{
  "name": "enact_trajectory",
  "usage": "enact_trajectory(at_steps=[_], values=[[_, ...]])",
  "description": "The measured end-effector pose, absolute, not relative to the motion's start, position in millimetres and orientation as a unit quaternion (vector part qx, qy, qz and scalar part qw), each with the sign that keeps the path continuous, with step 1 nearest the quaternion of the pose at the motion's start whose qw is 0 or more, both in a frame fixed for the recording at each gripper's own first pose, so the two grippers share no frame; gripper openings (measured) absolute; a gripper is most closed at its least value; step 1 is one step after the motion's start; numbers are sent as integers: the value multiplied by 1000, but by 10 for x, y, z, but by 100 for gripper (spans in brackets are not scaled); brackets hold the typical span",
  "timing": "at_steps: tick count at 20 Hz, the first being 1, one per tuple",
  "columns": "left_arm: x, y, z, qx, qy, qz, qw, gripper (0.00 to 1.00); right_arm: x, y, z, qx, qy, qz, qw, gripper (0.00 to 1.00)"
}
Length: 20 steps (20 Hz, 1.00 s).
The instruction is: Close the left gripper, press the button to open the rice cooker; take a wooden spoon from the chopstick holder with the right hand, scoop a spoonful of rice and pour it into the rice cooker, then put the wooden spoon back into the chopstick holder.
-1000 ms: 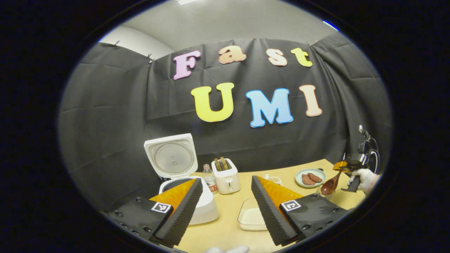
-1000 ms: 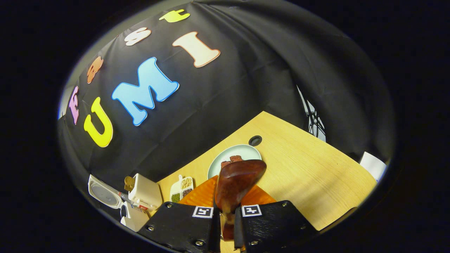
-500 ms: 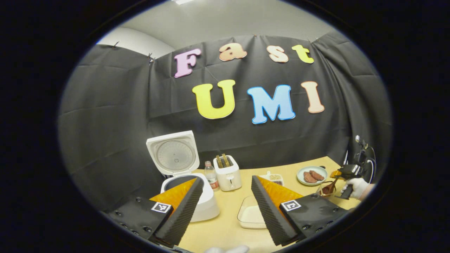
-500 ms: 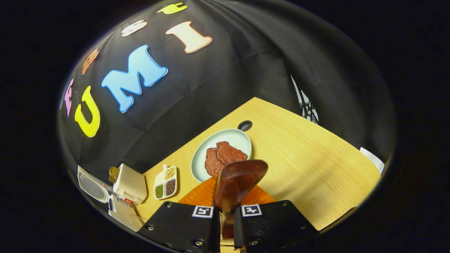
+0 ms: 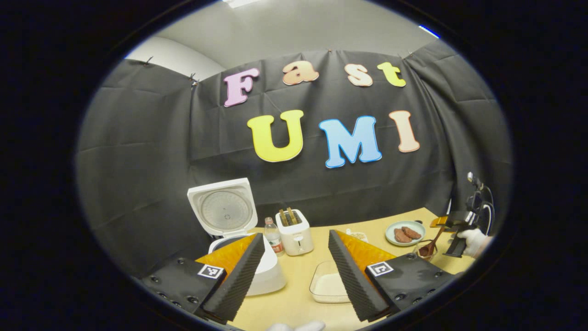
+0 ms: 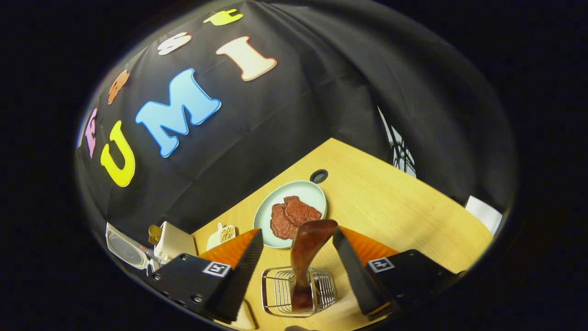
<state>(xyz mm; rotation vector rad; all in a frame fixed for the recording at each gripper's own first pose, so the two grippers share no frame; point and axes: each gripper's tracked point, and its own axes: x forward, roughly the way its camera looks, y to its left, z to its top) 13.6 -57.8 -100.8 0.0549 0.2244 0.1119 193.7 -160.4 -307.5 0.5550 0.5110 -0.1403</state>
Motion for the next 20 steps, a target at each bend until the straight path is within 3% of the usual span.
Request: enact_trajectory(at_steps=[1, 11, 20], values=[[131, -550, -987, 20, 108, 55, 992, 97, 1919, -1622, -2901, 250, 237, -69, 936, 98], [461, 182, -714, 8, 67, 81, 994, 99, 1226, -1099, -1025, 48, 88, -39, 994, 98], [1038, 867, -495, 5, 41, 109, 993, 95, 577, -26, -895, -5, 79, 21, 997, 96]])
